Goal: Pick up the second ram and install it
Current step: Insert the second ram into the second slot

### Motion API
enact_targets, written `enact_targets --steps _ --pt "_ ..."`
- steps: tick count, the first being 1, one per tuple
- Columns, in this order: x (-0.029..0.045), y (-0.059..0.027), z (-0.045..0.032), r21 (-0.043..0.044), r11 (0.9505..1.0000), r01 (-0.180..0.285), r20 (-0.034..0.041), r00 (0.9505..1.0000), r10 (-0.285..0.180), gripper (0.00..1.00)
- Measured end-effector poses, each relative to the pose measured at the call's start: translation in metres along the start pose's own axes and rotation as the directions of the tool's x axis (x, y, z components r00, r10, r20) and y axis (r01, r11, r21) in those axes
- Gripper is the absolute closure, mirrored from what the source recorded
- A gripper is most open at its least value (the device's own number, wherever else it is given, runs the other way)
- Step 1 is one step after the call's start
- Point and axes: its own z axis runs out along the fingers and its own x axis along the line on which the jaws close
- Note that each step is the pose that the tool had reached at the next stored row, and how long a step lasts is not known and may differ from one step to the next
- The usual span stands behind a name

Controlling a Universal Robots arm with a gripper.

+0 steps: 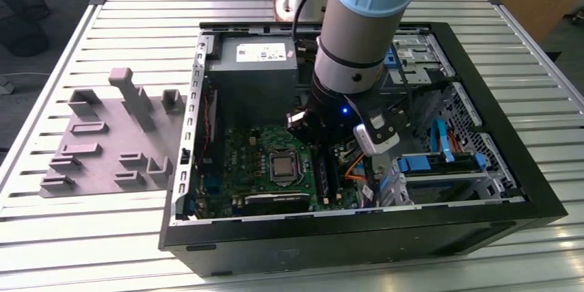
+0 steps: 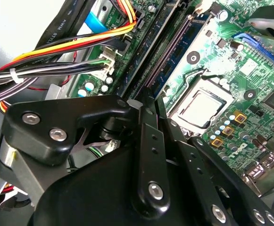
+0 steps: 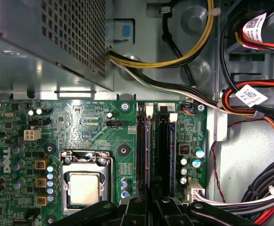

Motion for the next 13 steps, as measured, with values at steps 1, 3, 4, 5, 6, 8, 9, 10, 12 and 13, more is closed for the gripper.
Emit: enact_targets --steps 1,3,4,5,6,8,9,10,12,13 --pt "0.0 0.0 0.0 0.0 1.0 0.0 0.0 1.0 0.0 0.86" --pt "0.0 0.0 0.0 0.0001 1.0 0.0 0.0 1.0 0.0 0.86" --pt "-0.0001 0.0 0.0 0.0 1.0 0.0 0.0 1.0 0.0 0.86" --pt "-0.0003 0.0 0.0 0.0 1.0 0.0 0.0 1.0 0.0 0.86" --pt "-0.0005 0.0 0.0 0.0 1.0 0.0 -0.0001 1.0 0.0 0.86" --pt "-0.0012 0.0 0.0 -0.0001 1.0 0.0 -0.0001 1.0 0.0 0.86" --pt "-0.0019 0.0 0.0001 -0.0003 1.0 0.0 0.0001 1.0 0.0 0.86" --pt "-0.0025 0.0 0.0 -0.0002 1.0 0.0 0.0001 1.0 0.0 0.86" --pt "-0.003 0.0 -0.0001 -0.0002 1.0 -0.001 0.0 1.0 0.001 0.86" --pt "-0.0032 0.0 -0.0001 -0.0001 1.0 -0.001 0.0 1.0 0.001 0.86"
